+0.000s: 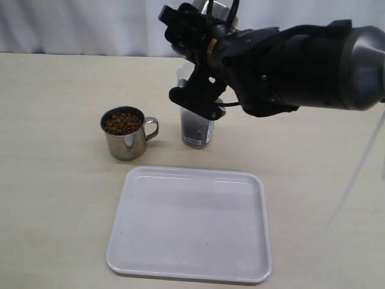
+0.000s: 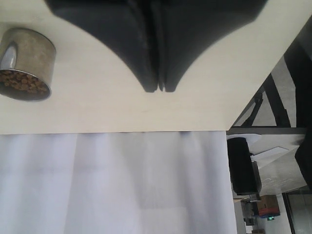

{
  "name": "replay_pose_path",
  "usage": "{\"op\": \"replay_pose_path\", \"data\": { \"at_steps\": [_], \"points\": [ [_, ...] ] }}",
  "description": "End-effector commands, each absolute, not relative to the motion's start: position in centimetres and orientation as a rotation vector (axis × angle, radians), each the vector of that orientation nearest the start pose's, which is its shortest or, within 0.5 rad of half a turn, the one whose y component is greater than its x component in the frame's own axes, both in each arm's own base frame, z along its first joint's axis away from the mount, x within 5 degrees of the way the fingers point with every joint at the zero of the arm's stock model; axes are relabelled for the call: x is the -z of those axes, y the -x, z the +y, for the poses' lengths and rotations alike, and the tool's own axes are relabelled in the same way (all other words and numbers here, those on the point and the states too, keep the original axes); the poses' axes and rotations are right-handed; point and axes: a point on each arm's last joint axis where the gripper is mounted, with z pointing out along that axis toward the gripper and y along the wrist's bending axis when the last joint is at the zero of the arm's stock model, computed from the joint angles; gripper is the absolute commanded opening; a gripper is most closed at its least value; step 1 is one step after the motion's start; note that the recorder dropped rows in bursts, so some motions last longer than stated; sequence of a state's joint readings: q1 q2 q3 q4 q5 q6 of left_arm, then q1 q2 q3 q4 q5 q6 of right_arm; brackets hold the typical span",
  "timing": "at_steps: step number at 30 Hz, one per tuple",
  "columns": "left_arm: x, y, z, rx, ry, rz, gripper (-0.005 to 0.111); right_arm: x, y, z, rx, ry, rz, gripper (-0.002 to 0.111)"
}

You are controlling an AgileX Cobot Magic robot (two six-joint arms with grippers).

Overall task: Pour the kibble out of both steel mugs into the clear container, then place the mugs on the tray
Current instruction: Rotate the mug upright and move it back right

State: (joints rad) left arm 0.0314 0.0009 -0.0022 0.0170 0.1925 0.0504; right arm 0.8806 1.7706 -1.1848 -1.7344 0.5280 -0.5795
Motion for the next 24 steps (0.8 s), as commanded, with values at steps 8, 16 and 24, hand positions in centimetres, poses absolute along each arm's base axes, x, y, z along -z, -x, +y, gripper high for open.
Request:
{"op": "replay_pose_path", "data": {
  "at_steps": [8, 16, 24],
  "points": [
    [-19.7, -5.6, 0.1, -0.065, -0.031, 1.664, 0.0, -25.6, -27.6, 28.2, 1.401, 2.194, 0.325, 0.005],
    [-19.6, -5.6, 0.1, -0.065, -0.031, 1.672, 0.0, -25.9, -27.8, 27.8, 1.475, 2.19, 0.351, 0.005],
    [-19.6, -5.6, 0.1, -0.065, -0.031, 1.672, 0.0, -26.0, -27.9, 27.7, 1.485, 2.18, 0.376, 0.005]
  ]
}}
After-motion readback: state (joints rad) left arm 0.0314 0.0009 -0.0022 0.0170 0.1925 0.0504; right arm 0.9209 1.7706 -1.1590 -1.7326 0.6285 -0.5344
